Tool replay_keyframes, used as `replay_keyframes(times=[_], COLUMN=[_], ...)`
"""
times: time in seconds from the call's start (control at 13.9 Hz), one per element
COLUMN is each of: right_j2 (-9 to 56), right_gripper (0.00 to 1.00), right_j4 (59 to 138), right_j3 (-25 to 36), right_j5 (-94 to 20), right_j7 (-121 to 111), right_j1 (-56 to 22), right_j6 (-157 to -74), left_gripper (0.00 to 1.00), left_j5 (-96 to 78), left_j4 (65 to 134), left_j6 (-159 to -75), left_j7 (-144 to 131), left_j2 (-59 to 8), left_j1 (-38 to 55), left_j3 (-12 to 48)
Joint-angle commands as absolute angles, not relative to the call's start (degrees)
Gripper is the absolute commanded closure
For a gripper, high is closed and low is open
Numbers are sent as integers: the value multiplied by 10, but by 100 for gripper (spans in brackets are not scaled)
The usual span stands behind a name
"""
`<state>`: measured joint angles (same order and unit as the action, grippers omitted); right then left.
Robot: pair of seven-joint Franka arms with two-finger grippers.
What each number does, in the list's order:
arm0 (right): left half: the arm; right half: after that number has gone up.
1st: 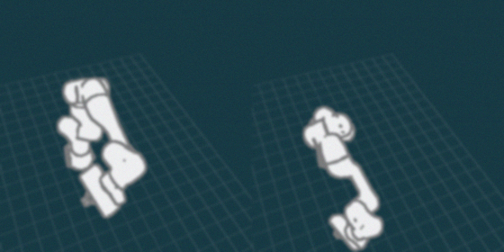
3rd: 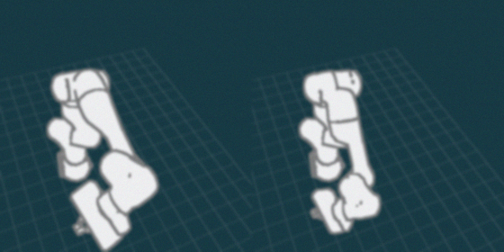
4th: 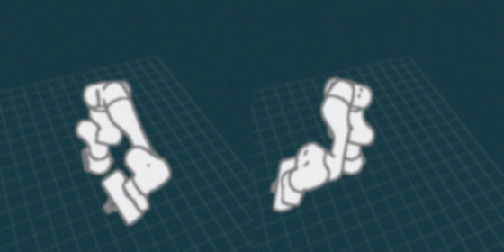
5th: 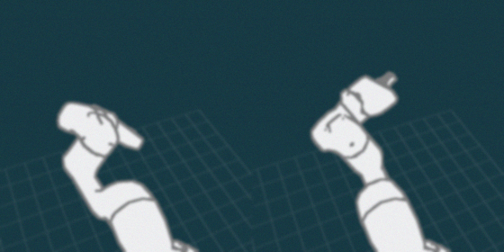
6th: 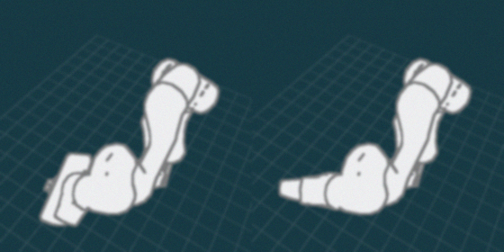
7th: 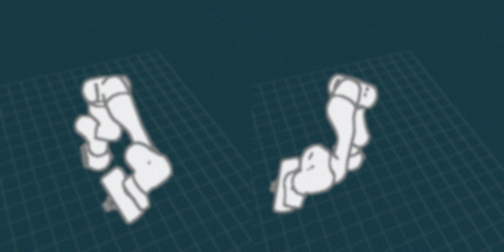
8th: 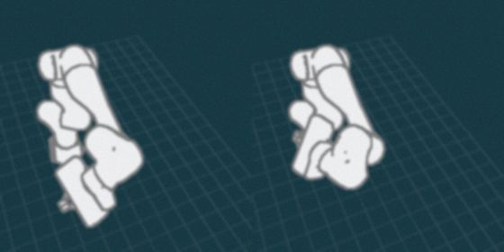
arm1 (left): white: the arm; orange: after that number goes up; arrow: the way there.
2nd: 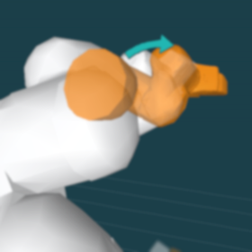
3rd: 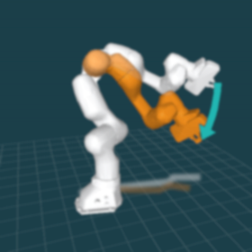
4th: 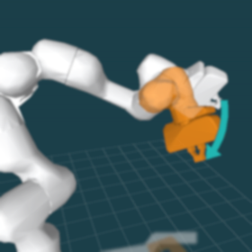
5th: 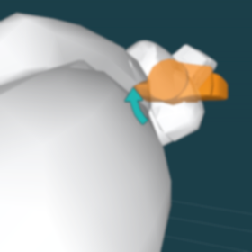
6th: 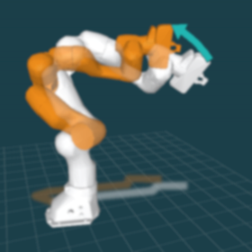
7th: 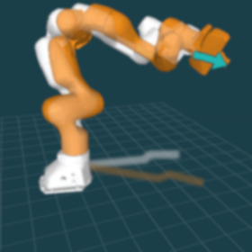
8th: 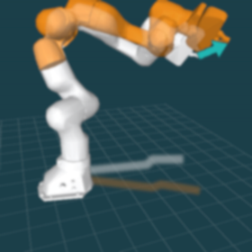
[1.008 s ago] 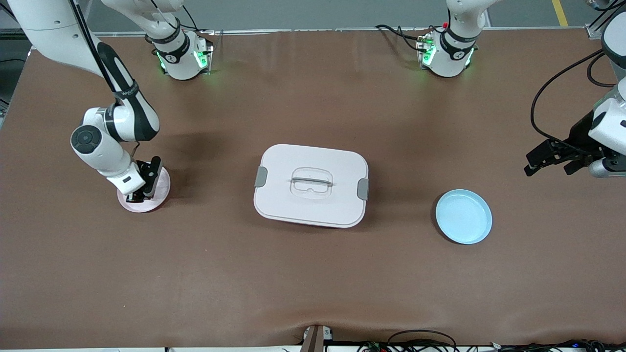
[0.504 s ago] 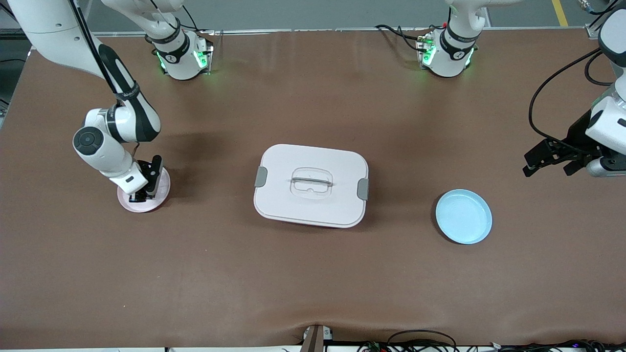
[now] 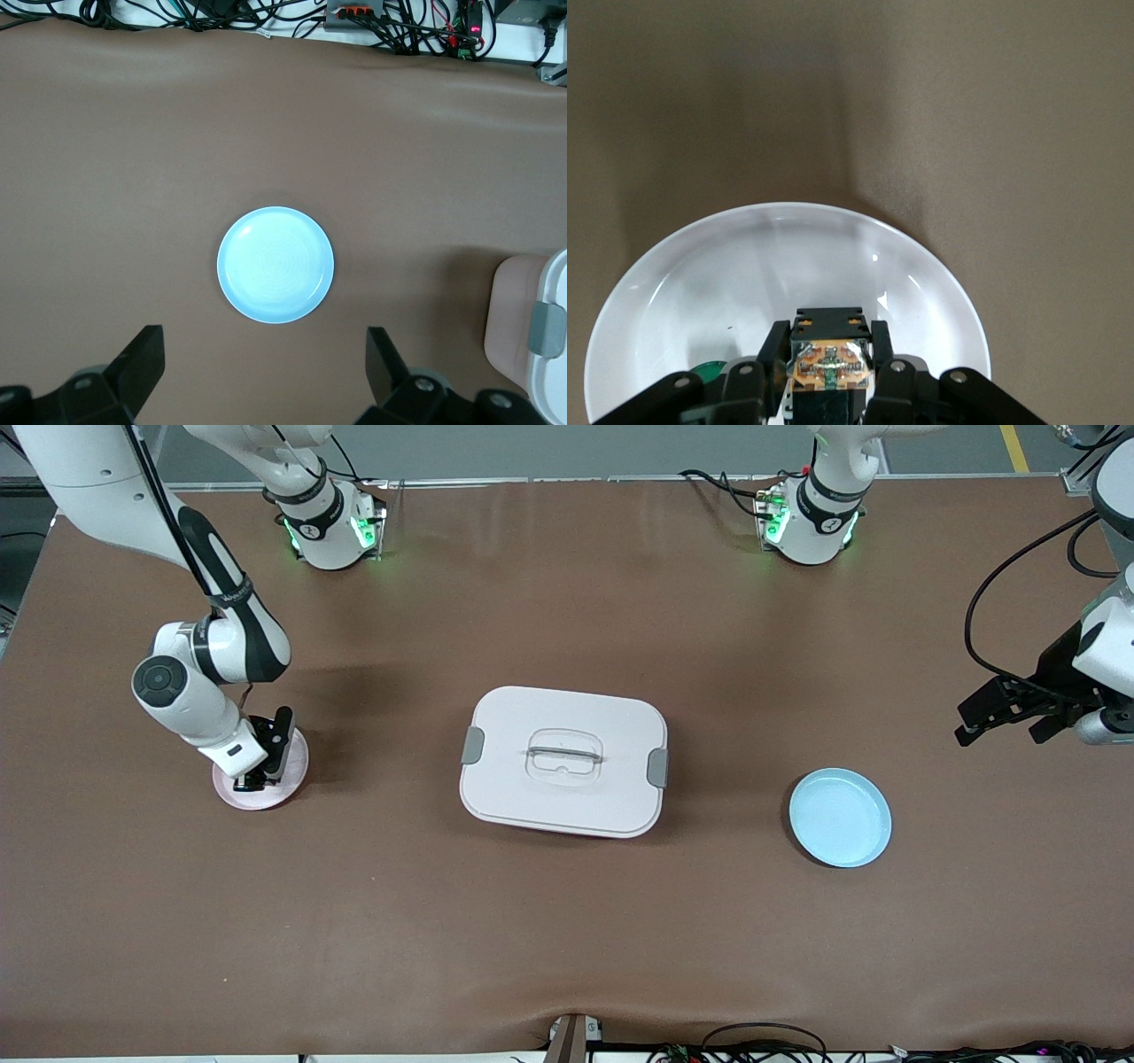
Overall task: Transfer orange switch to right arm and place
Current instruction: 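Lower the switch onto the white plate while the left gripper withdraws, then open the right gripper and lift it away from the plate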
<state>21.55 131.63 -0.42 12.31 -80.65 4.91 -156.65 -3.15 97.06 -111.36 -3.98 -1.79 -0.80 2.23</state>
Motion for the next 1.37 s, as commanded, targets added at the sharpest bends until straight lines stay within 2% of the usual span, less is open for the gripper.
replay_keyframes(times=[0.0,0.07,0.14,0.22,0.58,1.3], right_j2=[218,219,219,219,217,160], right_gripper=[100,100,26,0,0,0], right_j4=[1319,1318,1318,1317,1313,1249], right_j3=[-12,-12,-13,-12,-15,-43], right_j5=[127,127,127,127,127,71], right_j7=[-793,-791,-781,-779,-779,-682], right_j1=[62,61,60,55,55,49], right_j6=[-1569,-1569,-1568,-1568,-1564,-1351], left_gripper=[0,0,0,0,0,0], left_j5=[-22,-22,-22,-22,-17,-16], left_j4=[943,934,925,915,906,891], left_j6=[-1076,-1064,-1052,-1043,-1008,-993], left_j7=[-43,-42,-42,-41,-37,-38], left_j2=[-15,-15,-15,-15,-14,-17], left_j1=[-4,-4,-4,-4,-5,-4], left_j3=[18,18,18,17,17,19])
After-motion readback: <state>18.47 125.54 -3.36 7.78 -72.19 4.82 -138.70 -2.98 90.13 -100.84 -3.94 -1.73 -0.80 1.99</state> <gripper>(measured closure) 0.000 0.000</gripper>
